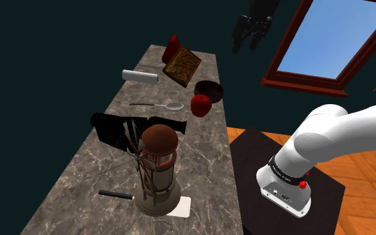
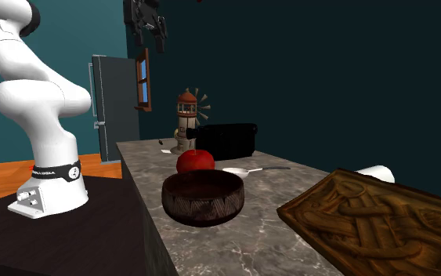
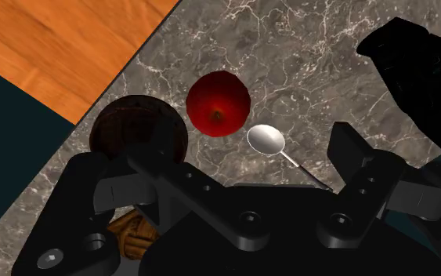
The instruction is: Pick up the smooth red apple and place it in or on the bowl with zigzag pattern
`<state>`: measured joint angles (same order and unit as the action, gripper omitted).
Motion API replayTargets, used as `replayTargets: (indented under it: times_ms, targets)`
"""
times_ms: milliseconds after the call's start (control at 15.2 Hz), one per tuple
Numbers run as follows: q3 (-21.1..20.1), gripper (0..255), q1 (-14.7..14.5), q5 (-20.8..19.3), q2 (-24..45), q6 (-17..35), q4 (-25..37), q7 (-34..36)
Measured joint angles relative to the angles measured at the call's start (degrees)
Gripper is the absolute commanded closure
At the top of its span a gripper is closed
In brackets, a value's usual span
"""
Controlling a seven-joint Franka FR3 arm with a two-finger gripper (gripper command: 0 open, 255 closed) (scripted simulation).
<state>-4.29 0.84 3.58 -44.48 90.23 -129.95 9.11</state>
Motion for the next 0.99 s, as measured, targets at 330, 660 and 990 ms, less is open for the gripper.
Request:
replayTargets:
  times_ms: [330, 660, 990]
  targets:
    - [-0.84, 0, 1.25, 0.26, 3.02, 5.01, -2.72, 2.81]
    - [-2.83, 0, 2.99, 0.91, 9.19, 14.33, -6.96, 8.19]
    - [-4.04, 0, 5.11, 0.78, 17.06, 22.84, -8.69, 13.07]
